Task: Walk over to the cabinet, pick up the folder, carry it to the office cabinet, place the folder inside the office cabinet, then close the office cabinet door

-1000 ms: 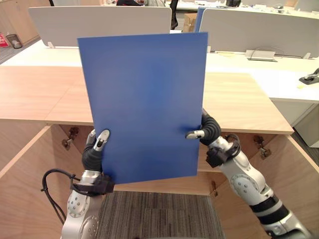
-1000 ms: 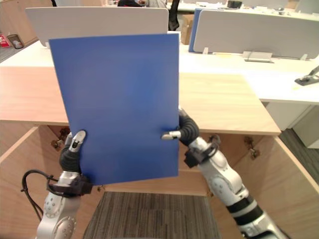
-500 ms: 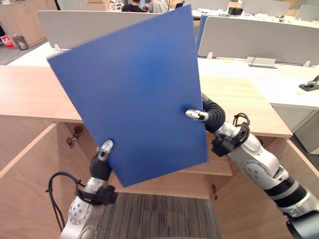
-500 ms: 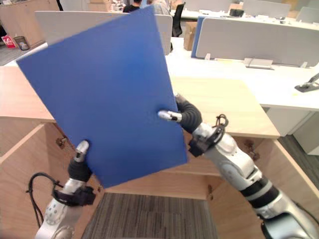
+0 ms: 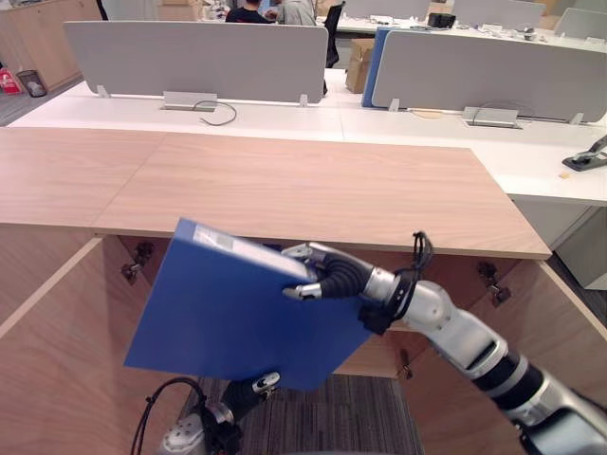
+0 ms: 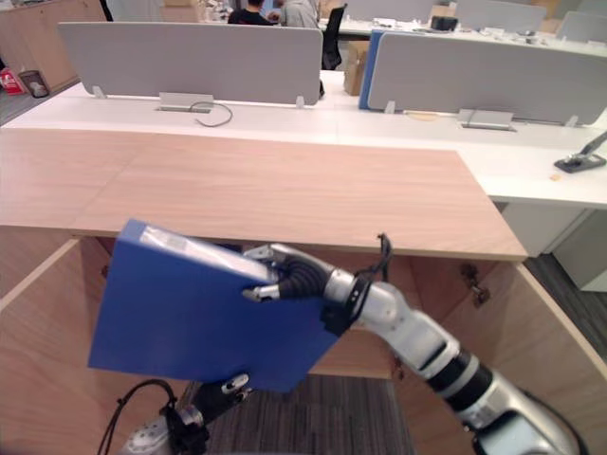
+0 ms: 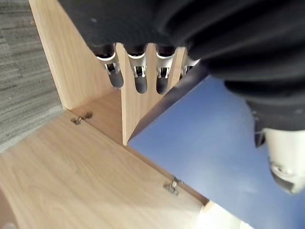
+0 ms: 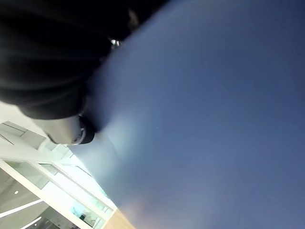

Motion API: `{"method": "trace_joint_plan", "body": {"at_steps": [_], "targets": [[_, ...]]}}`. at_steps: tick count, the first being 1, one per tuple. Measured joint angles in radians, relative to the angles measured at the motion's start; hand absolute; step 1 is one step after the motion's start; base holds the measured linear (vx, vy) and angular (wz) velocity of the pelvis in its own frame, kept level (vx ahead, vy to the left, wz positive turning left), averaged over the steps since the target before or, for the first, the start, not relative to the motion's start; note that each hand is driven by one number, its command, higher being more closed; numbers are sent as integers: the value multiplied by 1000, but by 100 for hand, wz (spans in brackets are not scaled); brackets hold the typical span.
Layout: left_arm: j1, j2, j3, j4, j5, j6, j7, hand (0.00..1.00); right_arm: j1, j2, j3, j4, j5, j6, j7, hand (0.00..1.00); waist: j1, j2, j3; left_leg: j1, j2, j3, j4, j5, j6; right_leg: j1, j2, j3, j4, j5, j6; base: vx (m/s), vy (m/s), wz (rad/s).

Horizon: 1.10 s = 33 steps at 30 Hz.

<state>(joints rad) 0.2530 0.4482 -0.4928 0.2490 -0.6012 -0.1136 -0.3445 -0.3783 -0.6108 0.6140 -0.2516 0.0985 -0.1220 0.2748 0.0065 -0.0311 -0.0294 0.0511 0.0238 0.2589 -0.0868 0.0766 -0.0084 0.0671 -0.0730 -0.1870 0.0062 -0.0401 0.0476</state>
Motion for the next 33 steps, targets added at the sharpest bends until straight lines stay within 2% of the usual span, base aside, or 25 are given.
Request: {"method": "trace_joint_plan", "body": {"at_steps": [2,4,7,10,13,16,19,21,22,23,24,25,27,29,31,32,33], "targets": [[0,-54,42,101,127,-4,25,0,59,19,-1,2,-74,-11,-4,100,0,0,0,-1,0,0,0,0,0,-1,0,0,-1,0,0,-40,0,0],[-3,-128,114,243,376,-15,80,0,124,36,9,35,-197,-41,-5,100,0,1,0,-4,0,0,-1,0,1,-3,1,0,-2,0,0,-17,-5,0],[-21,-182,184,414,581,-24,149,0,150,44,47,165,-333,-77,-3,100,-3,2,0,-12,1,-4,0,4,0,-11,4,-4,-2,1,-1,-22,-11,0],[-39,-215,292,538,656,-28,210,0,151,62,72,352,-444,-77,-4,100,1,11,7,-13,1,-13,0,7,0,-9,5,-11,-2,1,-1,-32,-14,8],[-45,-220,357,614,669,-28,251,0,151,74,82,458,-483,-76,-2,100,0,23,17,-14,1,-20,-1,9,0,-7,5,-17,-2,1,-1,-40,-9,7],[-40,-230,413,688,668,-22,283,0,149,113,68,618,-514,-73,-7,100,1,34,60,-18,0,-35,-1,17,-1,-7,4,-32,0,1,-1,-53,-9,14],[-33,-258,476,709,667,-17,299,0,140,190,-63,777,-509,-44,-12,100,3,57,119,-45,-2,-61,-1,32,3,-22,2,-58,-2,6,-1,-88,-1,25],[-36,-283,516,711,667,-17,311,0,70,248,-214,905,-437,3,-51,100,4,86,165,-75,-4,-78,-1,47,8,-45,1,-74,-2,17,0,-97,8,23],[-45,-292,531,710,666,-17,319,0,17,273,-316,980,-353,30,-88,100,4,102,198,-87,-5,-89,0,57,10,-49,1,-85,-2,25,0,-62,11,23],[-50,-295,538,710,665,-17,321,0,-11,282,-360,1013,-296,45,-111,100,7,109,217,-88,-5,-92,0,60,9,-50,1,-87,-1,26,0,-93,14,20],[-53,-300,561,708,661,-17,330,0,-75,299,-450,1076,-171,66,-167,100,15,121,254,-91,-5,-96,0,65,10,-53,1,-91,3,28,-1,-78,9,10],[-53,-302,570,706,654,-16,336,0,-101,304,-482,1096,-125,72,-186,100,16,123,267,-94,-5,-100,0,68,10,-55,1,-94,5,28,-1,-96,8,11],[-56,-327,614,682,612,-14,357,0,-222,311,-620,1169,166,83,-248,100,26,139,313,-131,0,-103,1,83,3,-110,-6,-103,52,17,-5,-87,3,5],[-69,-346,637,681,583,-13,363,0,-276,311,-699,1167,339,82,-283,100,40,146,341,-154,-1,-101,17,85,4,-161,-23,-102,134,-20,-6,-86,-2,4],[-83,-365,663,660,539,-12,371,0,-332,321,-785,1111,593,71,-306,100,51,129,382,-198,-18,-102,77,69,2,-256,-75,-103,314,-112,-8,-100,-38,19],[-84,-368,668,652,530,-12,374,0,-340,327,-799,1089,648,63,-307,100,55,124,386,-218,-20,-101,102,58,6,-280,-87,-103,351,-131,-10,-96,-85,15],[-85,-371,675,641,511,-12,379,0,-361,349,-832,1045,758,43,-307,100,65,116,403,-244,-19,-98,150,39,5,-307,-98,-103,400,-155,-16,-79,-115,6]]}}
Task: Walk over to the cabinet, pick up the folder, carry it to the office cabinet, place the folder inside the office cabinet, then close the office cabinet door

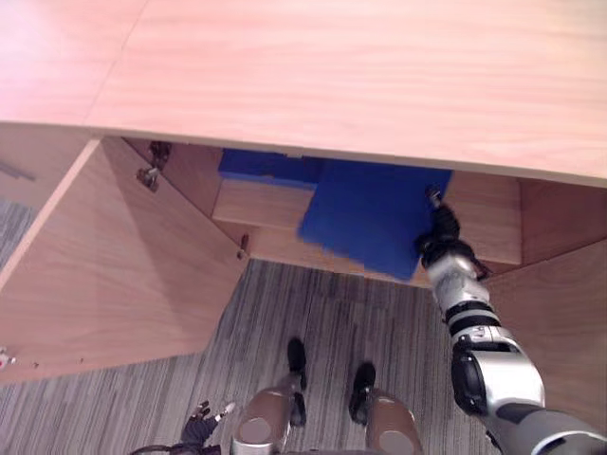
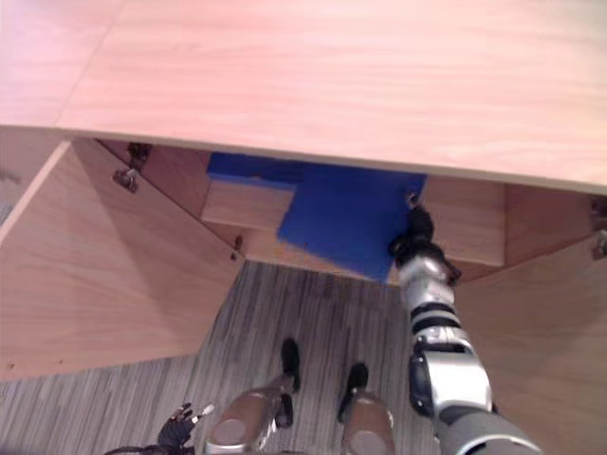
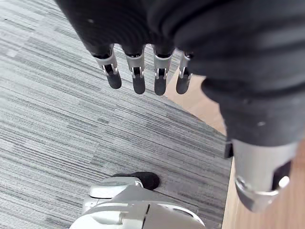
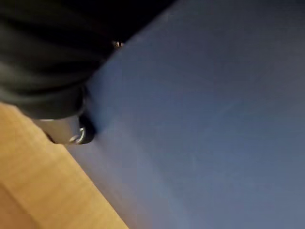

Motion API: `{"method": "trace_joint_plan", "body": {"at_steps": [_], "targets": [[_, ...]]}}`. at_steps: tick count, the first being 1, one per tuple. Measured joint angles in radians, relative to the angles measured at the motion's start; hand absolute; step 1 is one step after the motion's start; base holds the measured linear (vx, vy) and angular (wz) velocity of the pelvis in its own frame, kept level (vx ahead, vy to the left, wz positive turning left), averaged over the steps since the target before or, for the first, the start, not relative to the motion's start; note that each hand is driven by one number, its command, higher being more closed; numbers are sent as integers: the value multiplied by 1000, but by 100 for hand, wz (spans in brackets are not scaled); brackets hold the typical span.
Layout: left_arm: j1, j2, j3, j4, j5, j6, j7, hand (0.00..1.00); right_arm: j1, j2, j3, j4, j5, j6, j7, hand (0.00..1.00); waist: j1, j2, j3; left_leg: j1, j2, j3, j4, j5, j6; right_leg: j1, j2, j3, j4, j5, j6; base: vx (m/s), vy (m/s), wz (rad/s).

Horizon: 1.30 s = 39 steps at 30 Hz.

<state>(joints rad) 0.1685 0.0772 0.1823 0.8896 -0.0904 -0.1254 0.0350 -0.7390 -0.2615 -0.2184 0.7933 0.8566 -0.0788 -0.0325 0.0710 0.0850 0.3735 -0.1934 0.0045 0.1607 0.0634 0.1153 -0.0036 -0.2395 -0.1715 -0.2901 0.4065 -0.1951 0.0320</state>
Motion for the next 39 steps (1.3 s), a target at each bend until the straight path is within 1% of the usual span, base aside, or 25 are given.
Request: {"method": "trace_joint_plan", "body": {"at_steps": [1,2,3,5,8,9,11,14,16,17,18,19,21,22,23,24,26,28,29,31,32,34,36,38,39], "targets": [[2,-4,1,-5,-7,2,4,0,-12,19,-23,-40,92,-16,0,100,5,-1,7,-18,5,2,35,-16,-3,-13,-3,-1,26,-22,0,-75,-121,3],[5,-7,3,-5,-11,2,5,0,-15,29,-34,-60,130,-25,0,100,7,-2,7,-26,8,2,48,-22,-3,-18,-4,-4,35,-31,-2,-54,-121,4],[9,-15,9,-9,-21,2,6,0,-17,38,-47,-99,199,-48,0,100,8,-2,8,-43,16,3,69,-33,-4,-25,-4,-17,45,-43,-7,-23,-91,4],[9,-25,10,-19,-31,3,6,0,-21,40,-93,-135,281,-79,0,100,13,-4,10,-68,24,2,91,-41,-5,-30,-17,-55,61,-57,-12,32,-107,11],[9,-30,22,-38,-42,2,7,0,-75,36,-226,-133,373,-122,-19,100,16,-8,26,-109,28,5,110,-46,-7,-77,-31,-70,101,-60,-16,47,-60,2],[9,-32,22,-42,-52,2,7,0,-107,30,-275,-122,399,-135,-33,100,17,-6,40,-120,30,9,118,-51,-9,-90,-41,-93,114,-60,-17,66,-59,-8],[8,-32,22,-48,-82,2,7,0,-151,0,-312,-82,453,-145,-55,100,17,-3,49,-144,35,9,137,-62,-10,-103,-45,-114,123,-60,-18,64,-40,-4],[1,-34,21,-69,-113,1,5,0,-244,-85,-303,3,498,-149,-83,100,18,8,61,-202,34,5,173,-69,-8,-152,-57,-124,158,-62,-20,56,-19,11],[-10,-33,21,-92,-143,1,4,0,-368,-158,-231,98,513,-150,-113,100,25,32,78,-258,28,-1,217,-76,-5,-197,-76,-133,197,-73,-37,7,-5,19],[-10,-34,21,-99,-151,1,4,0,-391,-169,-202,118,531,-151,-120,100,25,39,82,-273,27,-4,229,-78,-5,-208,-81,-135,208,-78,-38,-27,-10,23],[-10,-33,21,-113,-161,2,4,0,-427,-188,-123,152,546,-150,-131,100,29,46,85,-302,20,-9,249,-81,-3,-235,-94,-137,235,-92,-46,-40,-19,27],[-10,-34,19,-133,-171,3,4,0,-493,-218,2,195,584,-148,-156,100,34,56,90,-350,15,-12,285,-88,-1,-280,-112,-139,281,-106,-55,-61,-16,27],[-11,-35,16,-153,-176,8,4,0,-555,-239,87,233,616,-149,-180,100,38,68,97,-388,12,-19,312,-91,0,-313,-122,-140,310,-116,-58,-84,-17,25],[-11,-35,5,-175,-188,11,5,0,-610,-266,167,271,656,-153,-214,100,45,76,101,-430,0,-26,340,-91,0,-354,-146,-141,357,-135,-67,-87,-18,32],[-10,-35,-2,-182,-192,11,5,0,-622,-275,195,277,660,-153,-222,100,47,79,102,-447,-4,-29,353,-92,2,-370,-155,-141,376,-141,-68,-97,-14,40],[-10,-36,-6,-193,-194,13,5,0,-640,-286,259,293,664,-156,-238,100,48,80,102,-480,-17,-33,377,-94,4,-403,-178,-141,411,-159,-74,-80,-8,30],[-11,-37,-8,-199,-194,19,6,0,-674,-288,346,314,682,-154,-256,100,45,83,103,-531,-26,-38,409,-96,6,-451,-201,-140,459,-176,-79,-110,-17,31],[-12,-44,-10,-206,-195,23,10,0,-705,-288,410,345,693,-137,-278,100,48,86,104,-566,-33,-40,436,-96,6,-485,-219,-139,500,-187,-86,-110,-31,23],[-11,-53,-14,-214,-197,26,15,0,-719,-288,434,351,694,-131,-289,0,56,88,105,-589,-37,-39,454,-96,6,-510,-231,-134,526,-194,-91,-91,-33,15],[-11,-70,-27,-220,-200,29,15,0,-764,-288,460,353,694,-123,-303,0,58,96,107,-644,-50,-37,494,-96,7,-571,-257,-120,583,-209,-97,-109,-39,20],[-11,-70,-25,-223,-202,30,16,0,-769,-289,459,353,694,-123,-305,0,59,96,107,-651,-51,-37,499,-96,7,-579,-260,-118,589,-211,-99,-90,-33,21],[-11,-71,-26,-223,-223,32,24,0,-786,-297,442,353,694,-122,-314,0,60,98,108,-687,-61,-38,528,-97,8,-614,-283,-117,634,-225,-106,-61,-33,19],[-11,-72,-28,-222,-235,34,26,0,-787,-307,432,353,695,-121,-325,0,62,100,108,-705,-63,-39,545,-104,13,-630,-291,-115,654,-231,-108,-62,-52,14],[-11,-72,-30,-223,-237,34,27,0,-788,-324,392,353,693,-121,-325,0,65,100,108,-722,-65,-36,554,-104,13,-648,-302,-114,672,-235,-112,-45,-44,13],[-11,-72,-30,-223,-238,35,31,0,-788,-346,395,353,670,-116,-325,0,65,101,108,-728,-65,-33,555,-101,14,-654,-308,-114,681,-237,-113,-21,-26,13]]}}
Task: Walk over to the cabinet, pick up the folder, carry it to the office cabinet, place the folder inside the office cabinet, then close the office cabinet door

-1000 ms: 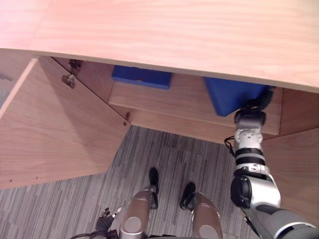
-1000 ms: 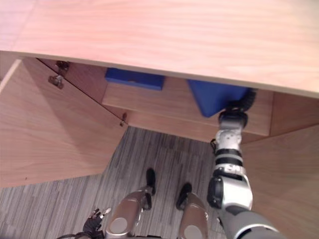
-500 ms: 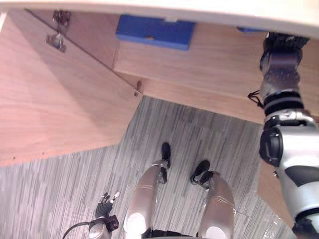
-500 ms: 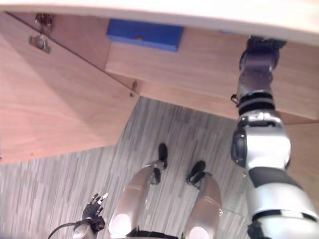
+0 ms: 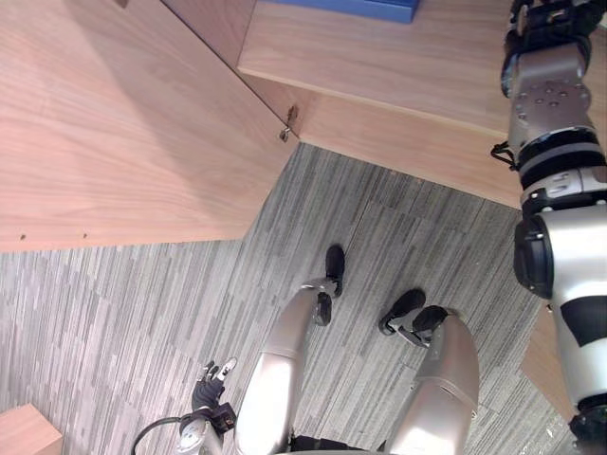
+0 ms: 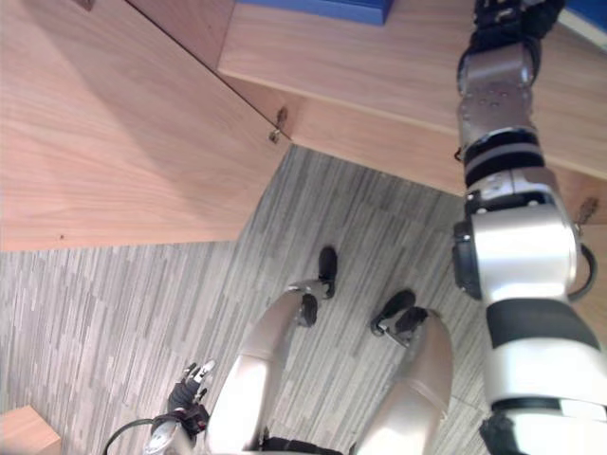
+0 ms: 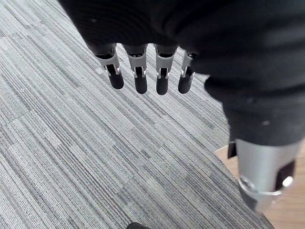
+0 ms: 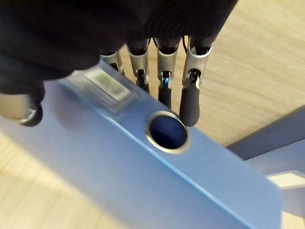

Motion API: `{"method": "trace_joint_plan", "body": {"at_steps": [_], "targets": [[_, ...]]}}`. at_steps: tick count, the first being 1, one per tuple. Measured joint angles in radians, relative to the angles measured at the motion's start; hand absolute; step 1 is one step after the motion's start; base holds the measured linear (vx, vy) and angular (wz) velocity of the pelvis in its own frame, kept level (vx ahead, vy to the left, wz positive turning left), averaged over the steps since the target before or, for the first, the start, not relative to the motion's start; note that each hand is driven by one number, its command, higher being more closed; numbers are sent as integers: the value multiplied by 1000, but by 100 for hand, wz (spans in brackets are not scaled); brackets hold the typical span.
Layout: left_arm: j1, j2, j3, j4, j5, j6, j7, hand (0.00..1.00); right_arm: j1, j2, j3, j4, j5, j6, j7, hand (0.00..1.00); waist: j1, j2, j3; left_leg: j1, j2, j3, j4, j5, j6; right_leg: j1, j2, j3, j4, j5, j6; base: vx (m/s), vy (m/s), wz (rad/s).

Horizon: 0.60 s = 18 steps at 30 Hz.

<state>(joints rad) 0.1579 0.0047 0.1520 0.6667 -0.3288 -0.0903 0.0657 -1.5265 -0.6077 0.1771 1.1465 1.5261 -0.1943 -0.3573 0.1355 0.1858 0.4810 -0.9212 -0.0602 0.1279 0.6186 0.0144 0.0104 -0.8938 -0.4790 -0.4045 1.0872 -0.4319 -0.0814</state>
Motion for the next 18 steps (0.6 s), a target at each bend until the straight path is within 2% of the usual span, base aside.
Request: {"method": "trace_joint_plan", "body": {"at_steps": [3,6,11,13,16,18], "targets": [[0,1,-4,-3,-8,2,7,0,0,-25,5,1,-84,34,1,0,0,0,0,-1,0,1,-2,4,-2,-1,-2,-1,3,0,0,2,-12,5],[0,3,-9,-9,-21,4,7,0,-4,-62,77,6,-209,84,7,0,0,1,-1,3,0,1,-12,12,-3,-1,-3,-2,2,0,-1,0,0,0],[0,5,-17,-12,-30,4,10,0,-13,-90,286,95,-439,194,40,0,-1,2,-2,37,-2,-3,-62,34,-8,28,3,-15,-27,6,-6,59,-47,2],[0,5,-20,-12,-37,4,11,0,-12,-102,409,145,-624,249,78,0,-3,3,-3,56,0,-10,-80,40,-15,52,9,-32,-45,7,-6,82,-65,4],[-1,10,-27,-11,-38,3,12,0,-8,-123,538,165,-774,273,133,0,-4,2,-5,71,2,-11,-96,41,-16,73,15,-36,-63,10,-2,75,-60,-1],[-4,13,-31,-10,-37,3,8,0,1,-134,593,176,-855,273,169,0,-4,2,-6,89,3,-12,-109,41,-16,87,21,-39,-77,14,3,79,-43,-4]]}}
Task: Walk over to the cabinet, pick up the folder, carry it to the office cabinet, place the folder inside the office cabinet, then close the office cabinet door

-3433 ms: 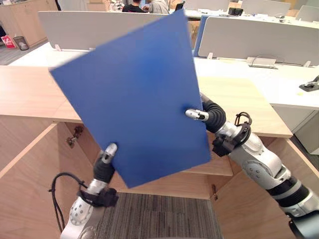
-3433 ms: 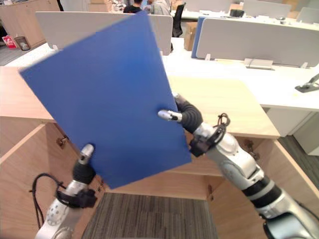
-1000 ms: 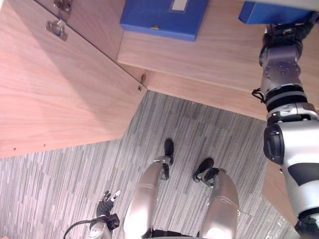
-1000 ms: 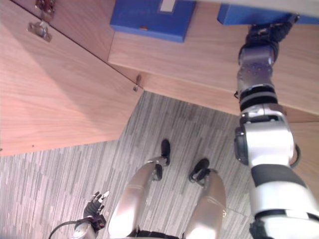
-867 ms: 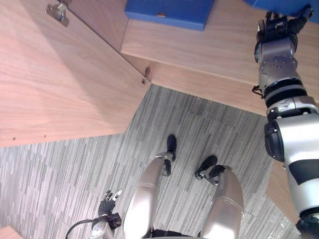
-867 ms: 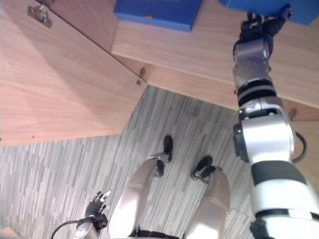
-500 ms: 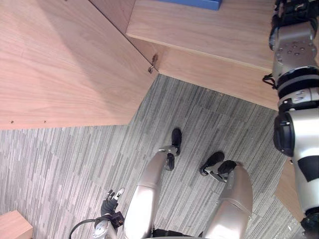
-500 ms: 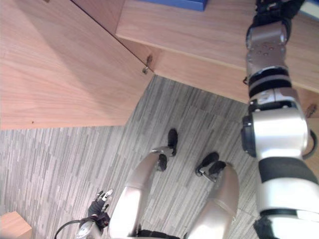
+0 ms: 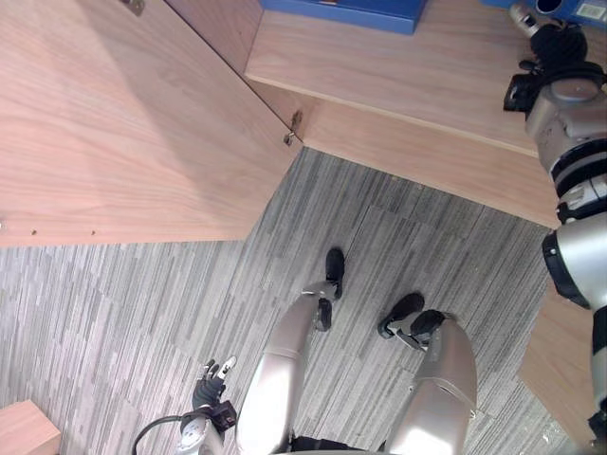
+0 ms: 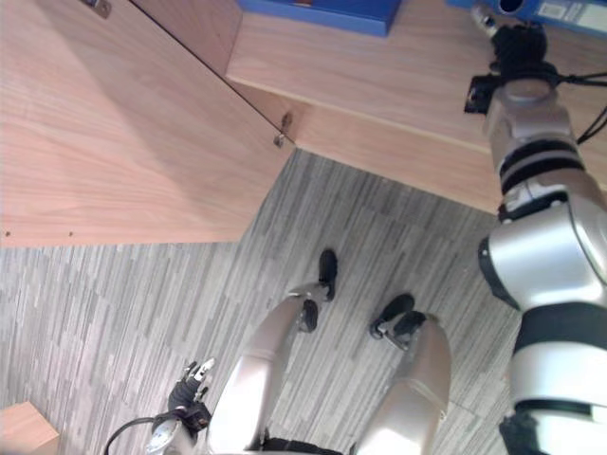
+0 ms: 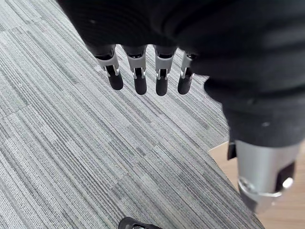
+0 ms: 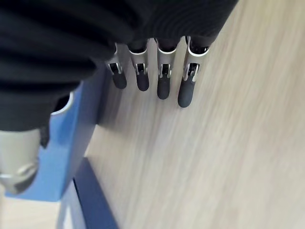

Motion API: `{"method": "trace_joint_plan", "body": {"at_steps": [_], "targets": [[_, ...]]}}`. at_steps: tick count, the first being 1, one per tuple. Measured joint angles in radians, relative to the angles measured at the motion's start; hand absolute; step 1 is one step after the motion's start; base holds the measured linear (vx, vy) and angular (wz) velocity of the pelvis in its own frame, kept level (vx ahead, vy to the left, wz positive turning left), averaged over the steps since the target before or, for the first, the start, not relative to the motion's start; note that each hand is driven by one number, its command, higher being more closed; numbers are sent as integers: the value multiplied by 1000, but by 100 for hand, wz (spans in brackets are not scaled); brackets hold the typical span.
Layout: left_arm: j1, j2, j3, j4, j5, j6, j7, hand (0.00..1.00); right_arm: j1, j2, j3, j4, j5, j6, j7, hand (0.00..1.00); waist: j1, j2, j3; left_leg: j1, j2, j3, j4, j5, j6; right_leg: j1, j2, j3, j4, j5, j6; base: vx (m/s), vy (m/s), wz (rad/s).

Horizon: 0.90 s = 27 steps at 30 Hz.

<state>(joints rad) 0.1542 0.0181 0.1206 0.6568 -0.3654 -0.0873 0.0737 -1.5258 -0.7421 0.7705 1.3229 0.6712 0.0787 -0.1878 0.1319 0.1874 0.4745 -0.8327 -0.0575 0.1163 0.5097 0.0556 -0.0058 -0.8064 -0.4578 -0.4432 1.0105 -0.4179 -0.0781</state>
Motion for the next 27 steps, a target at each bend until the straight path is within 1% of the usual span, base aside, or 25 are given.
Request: {"method": "trace_joint_plan", "body": {"at_steps": [1,2,3,4,5,7,9,11,13,14,18,22,25,27], "targets": [[-3,1,0,1,2,0,-5,0,14,-3,18,5,-69,-1,25,0,0,0,0,14,1,0,-6,5,1,16,3,-3,-9,2,1,86,-40,-4],[-6,1,0,3,2,0,-6,0,27,-2,18,5,-96,-2,34,0,-1,0,-1,19,1,-1,-11,6,2,26,4,-6,-15,3,3,71,-42,-3],[-6,4,0,5,4,0,-12,0,55,4,20,5,-143,-3,51,0,2,-8,-18,33,1,-3,-22,5,1,35,7,-10,-27,5,6,66,-34,-1],[-6,6,0,5,4,0,-16,0,68,6,36,5,-158,-3,61,0,2,-12,-21,37,1,-3,-27,5,0,43,8,-11,-31,6,6,83,-42,-2],[-8,8,1,8,8,-1,-25,0,94,14,63,5,-203,-3,83,0,3,-19,-28,54,1,-5,-38,3,-3,64,13,-17,-46,9,9,88,-38,-4],[-9,17,1,12,22,-2,-37,0,145,32,87,9,-255,-2,106,0,9,-34,-48,88,5,-6,-66,7,-7,91,25,-21,-75,18,13,94,-44,-9],[-9,23,1,15,40,-1,-50,0,197,61,85,16,-265,0,119,0,12,-47,-59,136,8,-3,-121,20,-4,132,42,-27,-123,37,18,75,-22,-16],[-9,27,1,17,46,-1,-63,0,239,89,73,21,-265,4,121,0,10,-53,-66,193,14,6,-191,35,-3,175,60,-36,-179,61,26,84,-3,-13],[-9,28,1,19,47,-1,-69,0,270,103,23,24,-266,11,122,0,11,-54,-76,229,14,9,-246,58,-2,201,71,-43,-217,78,32,100,10,-8],[-8,29,5,21,48,-1,-71,0,289,115,-24,25,-266,12,123,0,11,-60,-85,250,13,14,-283,73,-3,210,74,-44,-237,86,38,97,10,-5],[-8,31,22,21,57,-1,-79,0,337,142,-154,24,-267,20,126,0,6,-64,-87,333,-2,17,-373,117,6,264,75,-48,-274,95,50,104,-12,-2],[-8,36,22,22,73,-2,-83,0,383,168,-323,5,-288,21,133,0,6,-69,-93,383,-4,19,-444,144,-8,288,82,-48,-298,101,56,62,-53,-4],[-6,36,24,22,82,-2,-83,0,415,191,-427,-2,-300,26,148,0,5,-73,-97,416,-6,28,-474,147,-14,307,83,-46,-308,103,58,33,-66,-7],[-6,36,24,22,82,-2,-84,0,422,201,-474,-15,-300,27,149,0,-1,-73,-98,416,-6,33,-476,146,-15,307,83,-45,-314,107,60,16,-49,-6]]}}
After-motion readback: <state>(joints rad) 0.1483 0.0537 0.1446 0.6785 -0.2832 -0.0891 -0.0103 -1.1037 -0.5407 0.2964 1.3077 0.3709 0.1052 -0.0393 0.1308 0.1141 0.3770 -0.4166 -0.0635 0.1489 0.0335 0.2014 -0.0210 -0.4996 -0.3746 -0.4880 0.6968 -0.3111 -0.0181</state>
